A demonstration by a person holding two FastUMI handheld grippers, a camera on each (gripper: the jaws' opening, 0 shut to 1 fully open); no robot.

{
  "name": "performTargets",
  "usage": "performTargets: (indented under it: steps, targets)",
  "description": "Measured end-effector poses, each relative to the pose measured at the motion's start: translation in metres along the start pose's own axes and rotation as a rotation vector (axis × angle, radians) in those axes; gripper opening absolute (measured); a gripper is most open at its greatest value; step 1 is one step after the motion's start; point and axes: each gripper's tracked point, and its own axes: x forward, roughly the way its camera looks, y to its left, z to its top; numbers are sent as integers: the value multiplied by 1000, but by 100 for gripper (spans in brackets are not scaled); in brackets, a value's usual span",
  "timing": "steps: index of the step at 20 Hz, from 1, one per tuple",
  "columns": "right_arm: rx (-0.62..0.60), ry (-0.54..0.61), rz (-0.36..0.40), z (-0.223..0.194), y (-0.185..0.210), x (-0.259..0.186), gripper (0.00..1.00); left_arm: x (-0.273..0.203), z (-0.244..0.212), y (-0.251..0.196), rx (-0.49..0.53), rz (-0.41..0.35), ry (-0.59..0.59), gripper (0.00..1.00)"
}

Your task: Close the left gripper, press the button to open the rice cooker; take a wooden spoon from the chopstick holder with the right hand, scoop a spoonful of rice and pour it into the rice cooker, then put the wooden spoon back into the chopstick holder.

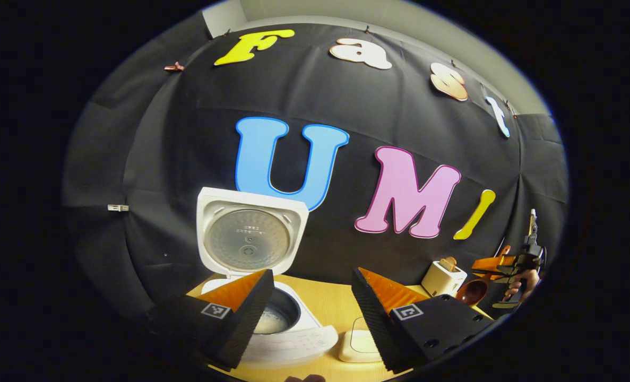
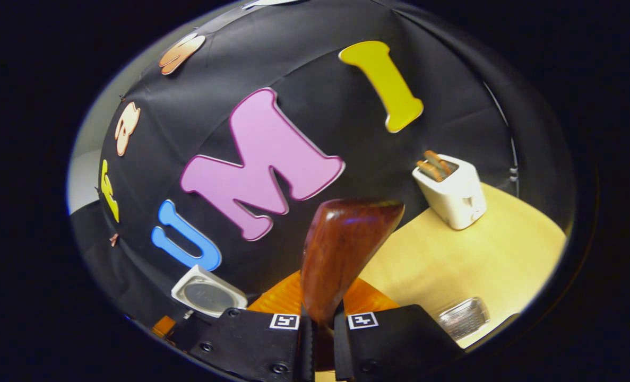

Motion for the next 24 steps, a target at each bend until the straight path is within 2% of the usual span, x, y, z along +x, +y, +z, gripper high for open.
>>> performTargets:
  steps: [4, 9, 15, 19, 24]
  targets:
    - [-106, 15, -109, 0, -74, -8, 18, 12, -5, -25, -1, -12, 17, 95]
    - [-191, 71, -190, -24, -133, -3, 19, 21, -9, -43, 0, -7, 49, 95]
    - [-198, 159, -200, -65, -163, 16, 18, 21, -1, -53, 86, 15, 62, 95]
    - [-195, 239, -152, -96, -166, 27, 20, 20, 2, -57, 117, 34, 69, 95]
    - [-222, 274, -163, -106, -175, 29, 24, 18, 8, -54, 115, 49, 59, 95]
